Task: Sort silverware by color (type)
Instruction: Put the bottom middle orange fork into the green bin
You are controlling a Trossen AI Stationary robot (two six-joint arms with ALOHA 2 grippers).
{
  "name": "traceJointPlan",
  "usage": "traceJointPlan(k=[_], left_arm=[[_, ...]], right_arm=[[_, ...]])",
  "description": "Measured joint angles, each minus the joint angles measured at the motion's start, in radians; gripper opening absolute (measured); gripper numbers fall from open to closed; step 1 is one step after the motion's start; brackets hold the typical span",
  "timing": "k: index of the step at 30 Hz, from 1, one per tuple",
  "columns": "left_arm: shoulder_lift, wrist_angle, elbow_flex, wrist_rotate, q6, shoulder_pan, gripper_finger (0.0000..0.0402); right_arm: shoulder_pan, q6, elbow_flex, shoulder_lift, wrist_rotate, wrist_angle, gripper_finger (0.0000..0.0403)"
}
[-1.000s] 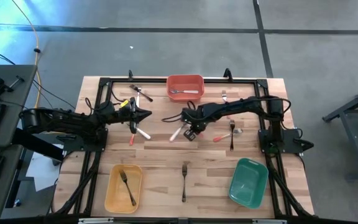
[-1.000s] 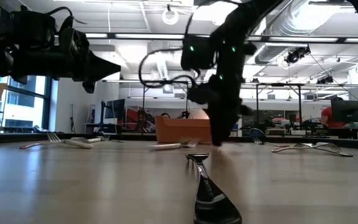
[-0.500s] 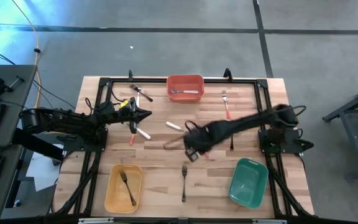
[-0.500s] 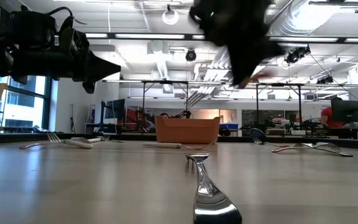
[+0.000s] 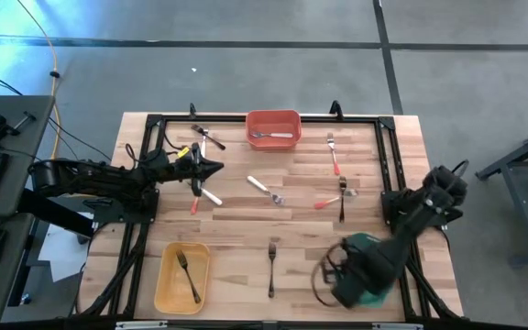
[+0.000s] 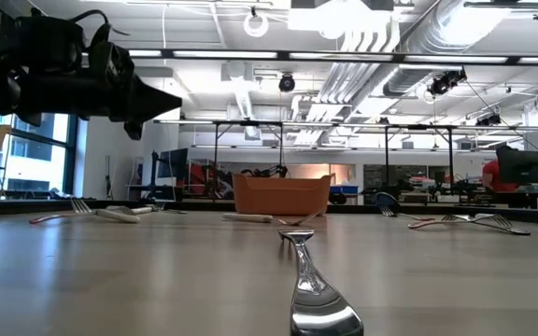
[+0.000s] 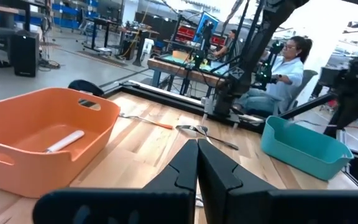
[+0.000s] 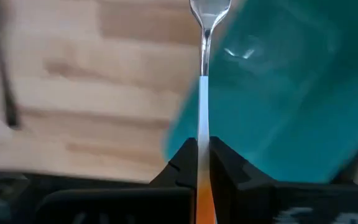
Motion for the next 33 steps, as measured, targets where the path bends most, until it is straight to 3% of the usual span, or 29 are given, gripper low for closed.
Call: traceJointPlan(k=[4,10,25,28,33], left_arm=[[0.0,0.001,0.014,-0.002,0.005,0.0,0.0],[0.0,0.001,0.024,-0.002,0.006,0.0,0.0],[0.0,-0.006,0.027,-0.005,0.029,0.0,0.0],[0.0,-0.033,0.027,-0.005,0.055,0.0,0.0],[0.0,-0.103,0.027,-0.005,0.104,0.0,0.0]], right_arm=[[0.029,0.014,-0.001,0.032,-0.099,-0.079,0.0],[0.027,0.019,-0.032,0.045,-0.116,-0.075,0.0],[0.027,0.007,-0.37,0.046,-0.187,0.326,0.0001],[0.027,-0.037,-0.391,0.046,-0.187,0.355,0.0019],[0.018,-0.152,-0.367,0.029,-0.187,0.303,0.0086]])
